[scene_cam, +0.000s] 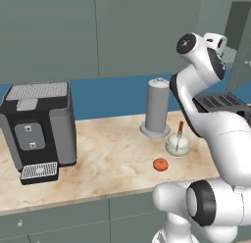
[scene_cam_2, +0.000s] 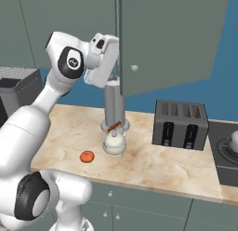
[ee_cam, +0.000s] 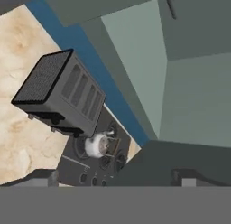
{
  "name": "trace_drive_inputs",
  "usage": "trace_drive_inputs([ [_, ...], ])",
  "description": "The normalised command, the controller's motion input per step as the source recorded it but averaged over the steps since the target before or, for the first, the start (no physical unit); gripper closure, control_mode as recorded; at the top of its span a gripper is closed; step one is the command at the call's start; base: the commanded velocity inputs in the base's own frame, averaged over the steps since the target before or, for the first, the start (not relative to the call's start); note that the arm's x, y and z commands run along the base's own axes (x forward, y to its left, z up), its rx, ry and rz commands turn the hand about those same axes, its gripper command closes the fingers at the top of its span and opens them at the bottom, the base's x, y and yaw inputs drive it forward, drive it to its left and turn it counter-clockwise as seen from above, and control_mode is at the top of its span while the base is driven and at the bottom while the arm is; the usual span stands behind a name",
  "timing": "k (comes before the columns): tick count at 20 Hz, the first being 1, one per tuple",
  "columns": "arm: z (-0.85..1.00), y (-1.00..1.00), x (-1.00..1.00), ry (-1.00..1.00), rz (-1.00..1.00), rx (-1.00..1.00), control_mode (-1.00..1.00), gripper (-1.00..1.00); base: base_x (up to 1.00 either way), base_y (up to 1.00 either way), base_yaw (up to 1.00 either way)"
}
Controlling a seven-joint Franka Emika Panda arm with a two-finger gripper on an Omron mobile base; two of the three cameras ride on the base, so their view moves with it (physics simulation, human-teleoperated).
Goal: Pick the pan from the cabinet and place it on the stove. Then turn on the stove burner for the pan.
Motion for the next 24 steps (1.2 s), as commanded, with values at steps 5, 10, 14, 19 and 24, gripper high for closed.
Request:
trace_drive_inputs([
  [5, -0.12, -0.57, -0.09, 0.07, -0.13, -0.01, -1.00, -1.00, 0.00, 0.00, 0.00],
  [10, -0.10, -0.49, -0.47, 0.01, -0.14, 0.00, -1.00, -1.00, 0.00, 0.00, 0.00],
  [14, -0.04, -0.53, -0.64, 0.00, -0.15, 0.00, -1.00, -1.00, 0.00, 0.00, 0.00],
  [19, 0.00, -0.63, -0.50, 0.00, -0.14, 0.00, -1.00, -1.00, 0.00, 0.00, 0.00],
  [24, 0.00, -0.79, -0.19, 0.02, -0.10, 0.02, -1.00, -1.00, 0.00, 0.00, 0.00],
])
